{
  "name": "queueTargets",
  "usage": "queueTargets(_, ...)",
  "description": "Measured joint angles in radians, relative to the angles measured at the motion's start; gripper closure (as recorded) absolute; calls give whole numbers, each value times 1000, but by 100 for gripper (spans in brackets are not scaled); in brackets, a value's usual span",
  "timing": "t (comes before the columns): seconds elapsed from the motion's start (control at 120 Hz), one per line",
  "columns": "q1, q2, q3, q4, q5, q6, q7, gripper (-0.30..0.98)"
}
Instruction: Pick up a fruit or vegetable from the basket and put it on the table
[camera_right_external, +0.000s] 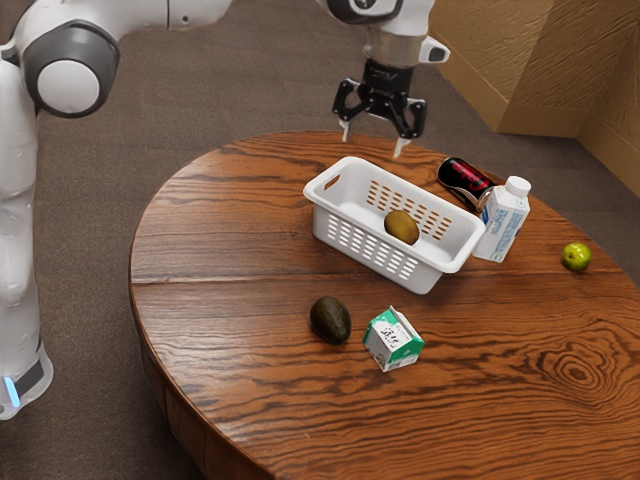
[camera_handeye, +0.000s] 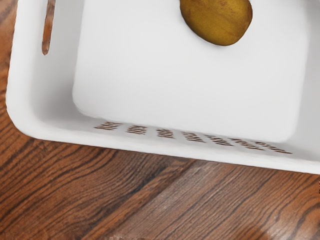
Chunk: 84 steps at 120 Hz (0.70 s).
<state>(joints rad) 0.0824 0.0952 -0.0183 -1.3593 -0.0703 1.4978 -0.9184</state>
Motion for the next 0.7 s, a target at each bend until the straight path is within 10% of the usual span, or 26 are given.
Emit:
queueTargets(0.308,-48,-16,-28,1,-9,-17,-486,0)
queueTargets(0.7,11,122,-25,28,-105,-4,-438,0)
